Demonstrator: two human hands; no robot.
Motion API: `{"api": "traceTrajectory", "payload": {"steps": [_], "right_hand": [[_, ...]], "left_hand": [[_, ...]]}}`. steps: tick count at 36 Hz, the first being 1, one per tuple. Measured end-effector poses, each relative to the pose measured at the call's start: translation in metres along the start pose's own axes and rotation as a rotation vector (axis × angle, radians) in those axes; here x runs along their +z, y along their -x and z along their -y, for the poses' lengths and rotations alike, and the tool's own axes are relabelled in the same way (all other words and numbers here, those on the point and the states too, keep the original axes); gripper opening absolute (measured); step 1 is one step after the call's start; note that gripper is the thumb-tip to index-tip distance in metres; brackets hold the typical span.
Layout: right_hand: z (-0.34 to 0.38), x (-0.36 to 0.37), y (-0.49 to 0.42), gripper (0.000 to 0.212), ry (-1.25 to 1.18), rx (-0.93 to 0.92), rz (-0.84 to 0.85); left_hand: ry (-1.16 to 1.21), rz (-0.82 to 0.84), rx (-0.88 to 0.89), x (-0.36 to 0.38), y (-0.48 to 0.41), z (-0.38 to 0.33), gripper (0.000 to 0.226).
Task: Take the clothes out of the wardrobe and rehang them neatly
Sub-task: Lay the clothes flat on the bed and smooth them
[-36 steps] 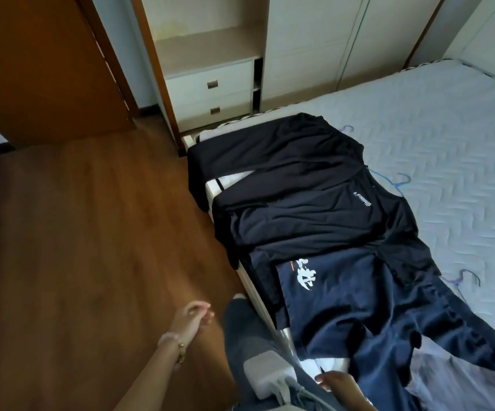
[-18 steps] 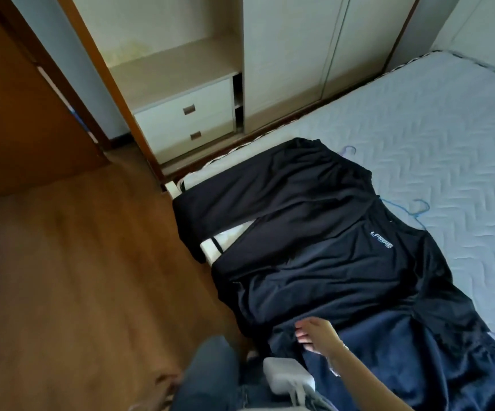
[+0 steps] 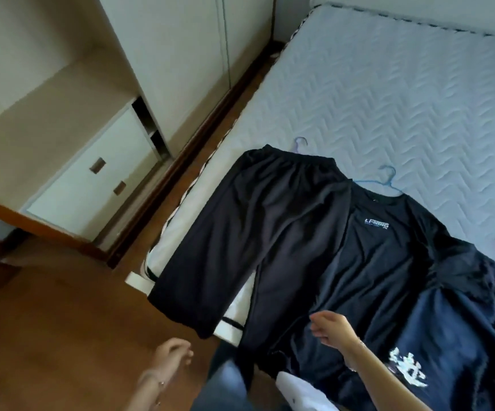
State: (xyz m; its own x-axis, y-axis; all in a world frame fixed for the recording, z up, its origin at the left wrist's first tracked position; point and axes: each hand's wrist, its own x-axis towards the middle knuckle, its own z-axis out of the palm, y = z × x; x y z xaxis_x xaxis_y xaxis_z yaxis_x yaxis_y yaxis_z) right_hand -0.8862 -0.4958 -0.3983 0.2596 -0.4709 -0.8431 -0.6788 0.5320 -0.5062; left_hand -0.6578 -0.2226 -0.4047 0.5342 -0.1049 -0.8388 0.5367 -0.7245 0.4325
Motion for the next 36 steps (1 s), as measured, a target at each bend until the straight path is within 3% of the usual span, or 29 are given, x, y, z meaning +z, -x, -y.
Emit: {"api": "traceTrajectory", "payload": {"steps": [8,15,20,27,36], "right_hand": [[0.016,0.016,-0.021,0.016,-0.193,0.07,-0.128],[0.054,0.011,-0.083,0.019,-0.295,0.021,-0.16],[0.079,-0.003,-0.158,0.021,-0.24,-0.045,-0.219],[0.089,-0.031,-0.235,0.021,-0.15,-0.131,-0.417],[0.062,-0.07,-0.246,0.023,-0.074,-0.118,-0.584]], "left_hand": [[-0.44,0.256,0.283,0.01,-0.075,-0.176,0.016],[-0.706,0.215,0.538,0.069,-0.165,-0.341,0.02],[-0.88,0.123,0.707,0.13,-0.238,-0.42,0.013],[-1.02,0.01,0.848,0.212,-0.303,-0.462,0.045],[-1.194,-0.385,0.832,0.24,-0.354,-0.489,0.045]]}}
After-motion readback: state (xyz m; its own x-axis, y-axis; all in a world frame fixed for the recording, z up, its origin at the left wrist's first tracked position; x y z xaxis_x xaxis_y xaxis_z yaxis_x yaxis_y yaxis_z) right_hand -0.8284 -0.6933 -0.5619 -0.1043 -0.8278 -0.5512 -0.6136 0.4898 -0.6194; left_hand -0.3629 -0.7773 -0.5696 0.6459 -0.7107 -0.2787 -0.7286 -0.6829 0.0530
